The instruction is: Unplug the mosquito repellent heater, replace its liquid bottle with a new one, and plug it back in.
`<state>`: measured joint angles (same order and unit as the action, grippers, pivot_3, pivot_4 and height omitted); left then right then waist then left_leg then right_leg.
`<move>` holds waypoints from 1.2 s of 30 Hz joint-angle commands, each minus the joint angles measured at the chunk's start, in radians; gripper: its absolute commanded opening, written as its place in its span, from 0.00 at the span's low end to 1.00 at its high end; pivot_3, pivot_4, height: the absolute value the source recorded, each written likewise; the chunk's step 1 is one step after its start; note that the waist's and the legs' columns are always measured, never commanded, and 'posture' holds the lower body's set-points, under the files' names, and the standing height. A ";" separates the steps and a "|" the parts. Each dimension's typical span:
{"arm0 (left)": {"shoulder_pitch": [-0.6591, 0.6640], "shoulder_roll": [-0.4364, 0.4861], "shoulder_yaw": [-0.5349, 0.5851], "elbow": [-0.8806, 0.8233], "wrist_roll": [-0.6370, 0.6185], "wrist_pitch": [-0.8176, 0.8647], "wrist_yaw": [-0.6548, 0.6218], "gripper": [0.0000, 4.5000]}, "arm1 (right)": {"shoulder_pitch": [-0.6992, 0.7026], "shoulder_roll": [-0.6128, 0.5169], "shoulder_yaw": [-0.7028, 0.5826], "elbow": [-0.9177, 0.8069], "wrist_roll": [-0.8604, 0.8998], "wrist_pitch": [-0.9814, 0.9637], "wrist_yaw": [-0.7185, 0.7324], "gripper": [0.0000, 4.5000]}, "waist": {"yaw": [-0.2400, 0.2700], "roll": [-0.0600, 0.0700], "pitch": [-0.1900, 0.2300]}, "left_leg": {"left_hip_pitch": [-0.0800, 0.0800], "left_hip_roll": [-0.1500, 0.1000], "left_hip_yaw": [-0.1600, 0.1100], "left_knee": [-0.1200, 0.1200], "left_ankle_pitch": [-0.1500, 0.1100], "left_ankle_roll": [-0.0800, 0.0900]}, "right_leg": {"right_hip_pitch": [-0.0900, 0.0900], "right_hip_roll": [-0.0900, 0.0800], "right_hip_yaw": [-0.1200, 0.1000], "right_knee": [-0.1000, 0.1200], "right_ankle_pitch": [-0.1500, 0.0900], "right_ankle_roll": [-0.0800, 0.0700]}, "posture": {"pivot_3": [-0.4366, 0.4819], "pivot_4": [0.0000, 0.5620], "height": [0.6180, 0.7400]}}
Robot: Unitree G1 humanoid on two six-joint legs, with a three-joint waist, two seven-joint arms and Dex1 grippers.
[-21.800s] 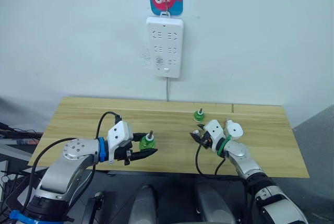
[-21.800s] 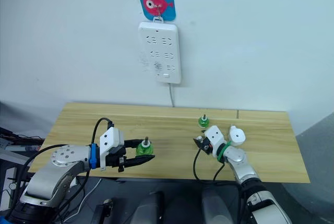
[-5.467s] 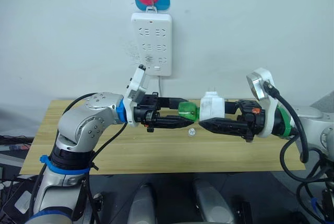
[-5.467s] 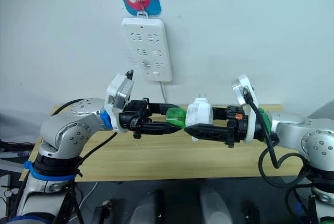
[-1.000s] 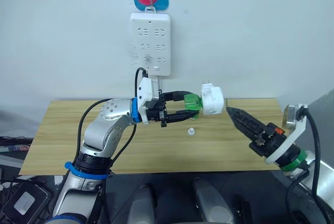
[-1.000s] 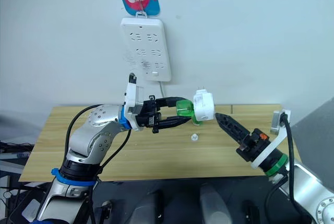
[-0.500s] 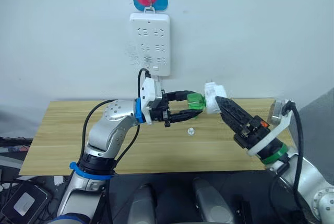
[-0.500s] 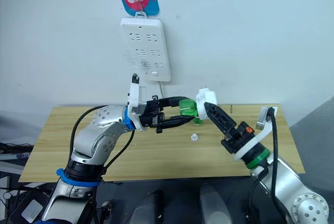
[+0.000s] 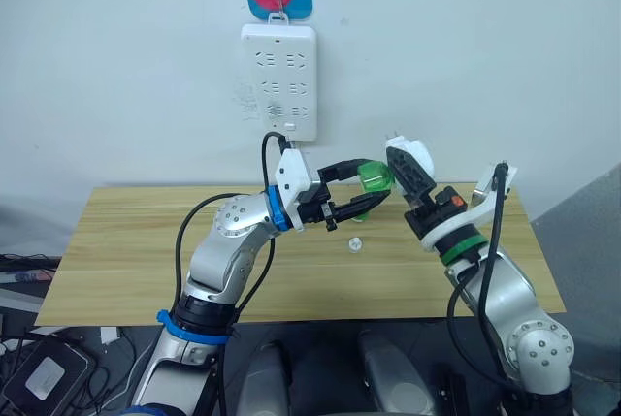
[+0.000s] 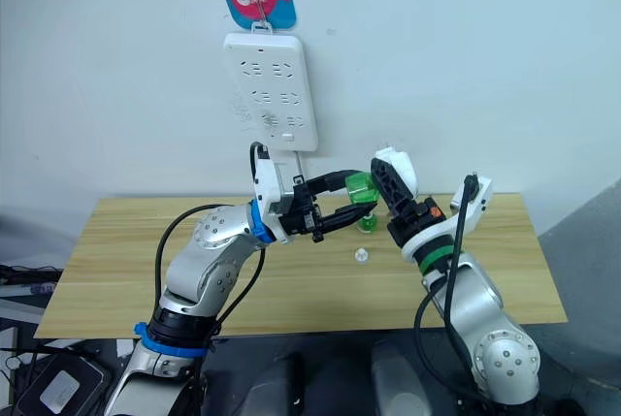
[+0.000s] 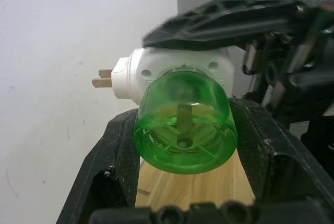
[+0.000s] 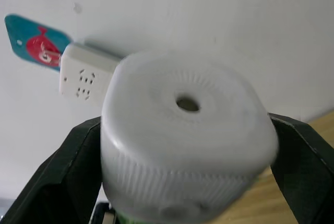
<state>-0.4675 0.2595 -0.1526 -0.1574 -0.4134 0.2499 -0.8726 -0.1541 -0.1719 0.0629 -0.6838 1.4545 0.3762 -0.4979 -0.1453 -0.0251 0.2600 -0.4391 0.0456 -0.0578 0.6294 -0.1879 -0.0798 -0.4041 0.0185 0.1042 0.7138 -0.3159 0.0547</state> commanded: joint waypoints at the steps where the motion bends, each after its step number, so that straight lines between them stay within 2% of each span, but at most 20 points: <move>1: 0.003 -0.018 0.003 -0.056 -0.006 -0.020 0.030 0.53 | -0.046 0.042 -0.008 -0.021 -0.014 -0.021 -0.012 1.00 | 0.000 0.000 0.000 | 0.000 0.000 0.000 0.000 0.000 0.000 | 0.000 0.000 0.000 0.000 0.000 0.000 | 0.23 0.40 0.86; 17: 0.015 -0.070 0.007 -0.086 -0.012 -0.001 0.140 0.53 | -0.069 0.134 -0.011 -0.029 -0.015 -0.027 -0.025 1.00 | 0.000 0.000 0.000 | 0.000 0.000 -0.001 0.000 0.000 0.000 | 0.000 0.000 -0.001 0.000 0.002 -0.003 | 0.23 0.40 0.86; 24: 0.030 -0.068 -0.005 -0.110 -0.017 0.005 0.139 0.53 | -0.062 0.144 -0.019 -0.021 -0.009 -0.033 -0.001 1.00 | 0.000 0.000 0.000 | 0.000 0.000 -0.001 0.000 0.000 0.000 | 0.000 0.000 -0.001 0.000 0.002 -0.003 | 0.24 0.39 0.86; 27: 0.034 -0.069 -0.004 -0.112 -0.022 0.009 0.138 0.53 | -0.057 0.150 -0.024 -0.018 -0.003 -0.038 0.011 0.88 | 0.000 0.000 0.000 | 0.000 0.000 -0.001 0.000 0.000 0.000 | 0.000 0.000 -0.001 0.000 0.002 -0.003 | 0.24 0.39 0.86; 30: 0.037 -0.067 -0.003 -0.112 -0.025 0.008 0.135 0.53 | -0.053 0.158 -0.028 -0.017 0.004 -0.042 0.021 0.66 | 0.000 0.000 0.000 | 0.000 0.000 -0.001 0.000 0.000 0.000 | 0.000 0.000 -0.001 0.000 0.002 -0.003 | 0.24 0.39 0.86; 36: 0.044 -0.069 -0.007 -0.110 -0.022 -0.003 0.133 0.53 | -0.043 0.164 -0.026 -0.019 0.017 -0.036 0.053 0.66 | 0.000 0.000 0.000 | 0.000 0.000 -0.001 0.000 0.000 0.000 | 0.000 0.000 -0.001 0.000 0.002 -0.003 | 0.24 0.39 0.86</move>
<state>-0.4326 0.1940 -0.1500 -0.2326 -0.4293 0.2589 -0.7326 -0.1993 -0.0208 0.0407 -0.6625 1.4473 0.3550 -0.4785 -0.1454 -0.0250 0.2600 -0.4394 0.0454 -0.0585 0.6293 -0.1879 -0.0797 -0.4041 0.0185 0.1033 0.7140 -0.3140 0.0514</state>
